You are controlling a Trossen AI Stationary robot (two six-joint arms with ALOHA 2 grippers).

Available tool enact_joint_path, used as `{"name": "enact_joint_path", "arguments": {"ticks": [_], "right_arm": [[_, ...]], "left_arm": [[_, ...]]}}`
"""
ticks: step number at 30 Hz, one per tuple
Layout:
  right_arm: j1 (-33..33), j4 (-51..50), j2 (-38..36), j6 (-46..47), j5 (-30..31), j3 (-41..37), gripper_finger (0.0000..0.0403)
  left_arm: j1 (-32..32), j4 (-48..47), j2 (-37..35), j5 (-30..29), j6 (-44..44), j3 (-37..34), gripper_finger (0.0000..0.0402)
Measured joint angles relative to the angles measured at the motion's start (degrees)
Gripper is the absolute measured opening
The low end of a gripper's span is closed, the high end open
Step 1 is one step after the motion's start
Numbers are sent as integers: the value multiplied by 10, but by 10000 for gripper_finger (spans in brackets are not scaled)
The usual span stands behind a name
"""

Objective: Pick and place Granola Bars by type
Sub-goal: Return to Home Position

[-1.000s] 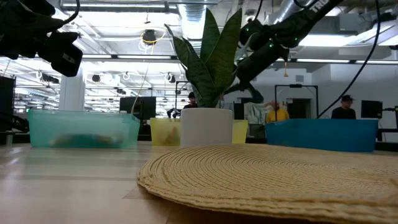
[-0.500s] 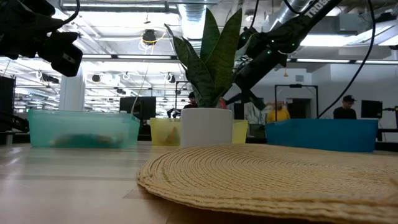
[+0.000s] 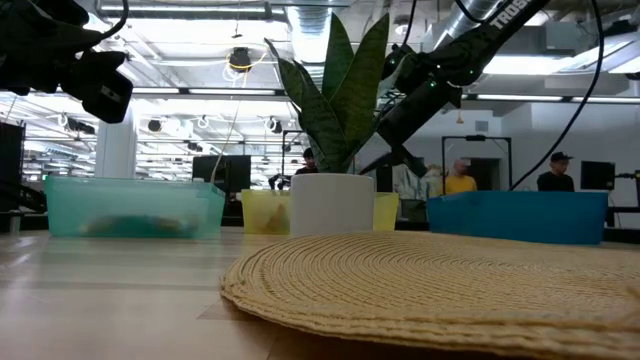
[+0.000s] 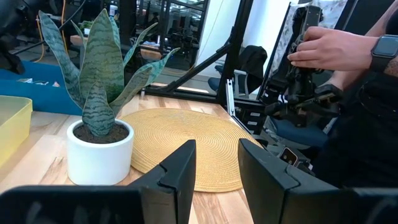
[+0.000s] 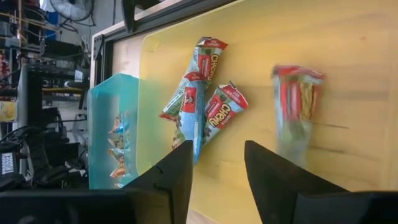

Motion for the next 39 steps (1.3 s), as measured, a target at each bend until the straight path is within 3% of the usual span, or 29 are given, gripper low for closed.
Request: {"name": "enact_joint_path", "arguments": {"ticks": [7, 16, 28, 36, 39], "right_arm": [[2, 3, 0, -13, 0, 0, 157], [13, 24, -57, -138, -12, 0, 168], [45, -5, -236, -369, 5, -36, 158], [151, -11, -393, -547, 61, -146, 157], [199, -10, -448, -569, 82, -191, 154]], "left_arm": [[0, 0, 0, 0, 0, 0, 112], [0, 0, 0, 0, 0, 0, 112], [0, 0, 0, 0, 0, 0, 112], [0, 0, 0, 0, 0, 0, 112], [0, 0, 0, 0, 0, 0, 112]]}}
